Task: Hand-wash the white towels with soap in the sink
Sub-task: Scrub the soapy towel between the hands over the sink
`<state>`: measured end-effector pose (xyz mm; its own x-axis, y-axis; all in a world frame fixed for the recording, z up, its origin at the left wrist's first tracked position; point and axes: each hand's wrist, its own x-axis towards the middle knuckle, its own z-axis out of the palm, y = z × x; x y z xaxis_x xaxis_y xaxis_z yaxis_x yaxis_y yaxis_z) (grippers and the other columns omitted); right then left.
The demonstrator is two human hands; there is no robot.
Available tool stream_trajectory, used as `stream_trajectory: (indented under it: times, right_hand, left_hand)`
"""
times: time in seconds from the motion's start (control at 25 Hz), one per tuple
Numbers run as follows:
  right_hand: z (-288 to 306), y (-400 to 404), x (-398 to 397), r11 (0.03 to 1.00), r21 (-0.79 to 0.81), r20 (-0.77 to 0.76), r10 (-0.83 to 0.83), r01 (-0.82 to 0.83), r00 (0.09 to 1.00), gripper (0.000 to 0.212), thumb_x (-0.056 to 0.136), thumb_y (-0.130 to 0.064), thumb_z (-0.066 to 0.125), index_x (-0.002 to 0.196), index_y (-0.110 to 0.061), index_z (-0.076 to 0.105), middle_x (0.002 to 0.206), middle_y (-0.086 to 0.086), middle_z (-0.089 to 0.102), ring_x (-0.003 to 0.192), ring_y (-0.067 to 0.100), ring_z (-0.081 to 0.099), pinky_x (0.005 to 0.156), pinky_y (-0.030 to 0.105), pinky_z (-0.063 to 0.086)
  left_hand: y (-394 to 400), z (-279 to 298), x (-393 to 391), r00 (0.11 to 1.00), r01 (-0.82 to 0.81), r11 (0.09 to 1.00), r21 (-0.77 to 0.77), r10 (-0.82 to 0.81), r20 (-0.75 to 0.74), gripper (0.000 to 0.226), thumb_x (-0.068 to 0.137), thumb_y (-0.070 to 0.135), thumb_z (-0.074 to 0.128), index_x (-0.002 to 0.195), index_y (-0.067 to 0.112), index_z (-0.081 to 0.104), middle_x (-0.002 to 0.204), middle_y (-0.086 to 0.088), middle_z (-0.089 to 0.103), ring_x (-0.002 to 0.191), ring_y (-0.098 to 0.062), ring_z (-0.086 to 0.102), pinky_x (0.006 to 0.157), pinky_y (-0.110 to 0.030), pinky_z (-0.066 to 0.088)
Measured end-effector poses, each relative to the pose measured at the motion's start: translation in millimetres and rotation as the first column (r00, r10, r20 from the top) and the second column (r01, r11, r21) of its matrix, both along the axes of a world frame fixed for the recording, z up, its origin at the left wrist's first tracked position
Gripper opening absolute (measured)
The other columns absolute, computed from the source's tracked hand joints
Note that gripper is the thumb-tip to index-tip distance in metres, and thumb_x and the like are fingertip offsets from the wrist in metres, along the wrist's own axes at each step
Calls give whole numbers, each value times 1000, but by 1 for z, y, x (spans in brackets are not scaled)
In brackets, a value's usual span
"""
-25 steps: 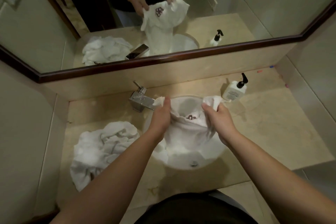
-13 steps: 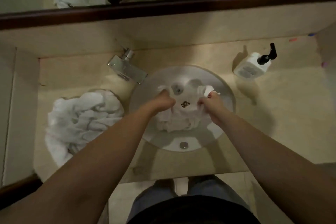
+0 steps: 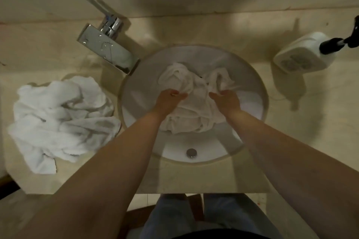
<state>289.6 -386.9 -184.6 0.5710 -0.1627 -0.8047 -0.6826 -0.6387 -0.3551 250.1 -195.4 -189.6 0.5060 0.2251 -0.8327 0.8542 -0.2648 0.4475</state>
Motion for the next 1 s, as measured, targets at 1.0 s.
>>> stream_trajectory:
  times: [1.0]
  right_hand:
    - [54, 11, -56, 919, 178, 24, -363, 353, 932, 32, 94, -22, 60, 105, 7, 62, 95, 14, 61, 90, 32, 61, 78, 38, 49]
  left_hand:
    - [1, 47, -17, 965, -261, 965, 20, 261, -34, 62, 95, 36, 64, 139, -4, 47, 139, -18, 54, 124, -35, 55, 99, -37, 48]
